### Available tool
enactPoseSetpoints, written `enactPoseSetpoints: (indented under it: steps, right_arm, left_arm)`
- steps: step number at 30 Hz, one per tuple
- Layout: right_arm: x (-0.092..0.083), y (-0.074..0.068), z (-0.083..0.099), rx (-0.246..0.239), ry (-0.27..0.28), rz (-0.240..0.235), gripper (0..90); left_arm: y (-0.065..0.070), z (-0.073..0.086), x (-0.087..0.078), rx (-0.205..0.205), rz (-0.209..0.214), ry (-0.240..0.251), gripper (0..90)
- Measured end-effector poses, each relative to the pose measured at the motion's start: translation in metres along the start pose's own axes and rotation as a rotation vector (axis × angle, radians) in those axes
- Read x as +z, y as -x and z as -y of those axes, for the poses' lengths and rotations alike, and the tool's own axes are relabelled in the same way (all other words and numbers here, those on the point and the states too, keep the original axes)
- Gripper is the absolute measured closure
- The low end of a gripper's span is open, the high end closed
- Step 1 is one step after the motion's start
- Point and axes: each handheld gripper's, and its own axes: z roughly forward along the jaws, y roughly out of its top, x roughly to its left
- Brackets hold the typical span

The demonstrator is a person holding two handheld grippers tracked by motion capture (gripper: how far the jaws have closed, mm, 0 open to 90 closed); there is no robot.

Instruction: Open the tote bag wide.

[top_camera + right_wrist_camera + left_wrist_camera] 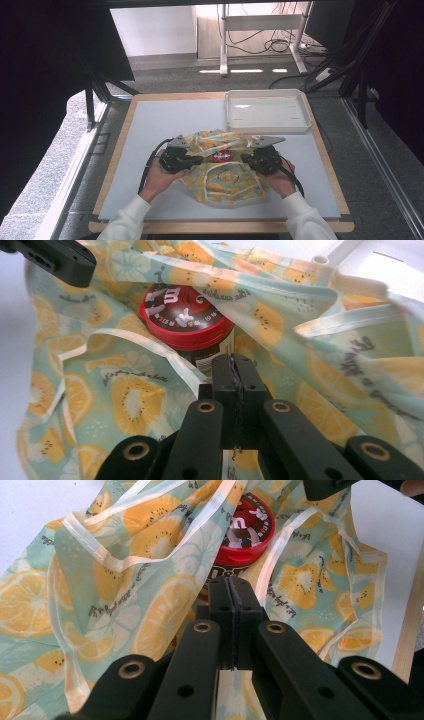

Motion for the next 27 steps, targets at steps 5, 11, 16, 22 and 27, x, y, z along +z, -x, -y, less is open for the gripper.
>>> enactPoseSetpoints:
  steps: [5, 11, 16, 22, 27]
  right_arm:
    - [0.012, -0.003, -0.002, -0.019, -0.035, 0.015, 89.3]
    - [0.021, -0.005, 0.0, -0.026, -0.061, 0.014, 89.3]
    - [0.024, -0.005, 0.003, -0.018, -0.076, -0.005, 89.3]
    - [0.026, -0.003, 0.008, -0.004, -0.089, -0.018, 89.3]
    - [0.028, -0.004, 0.013, -0.004, -0.108, -0.031, 89.3]
  left_arm:
    - [-0.001, -0.004, 0.009, 0.003, -0.01, -0.017, 90.0]
    - [-0.004, -0.007, 0.017, 0.005, -0.022, -0.044, 90.0]
    - [-0.01, -0.011, 0.026, -0.004, -0.029, -0.06, 90.0]
    - [-0.018, -0.017, 0.033, -0.018, -0.043, -0.078, 90.0]
    - [-0.029, -0.026, 0.042, -0.041, -0.05, -0.079, 90.0]
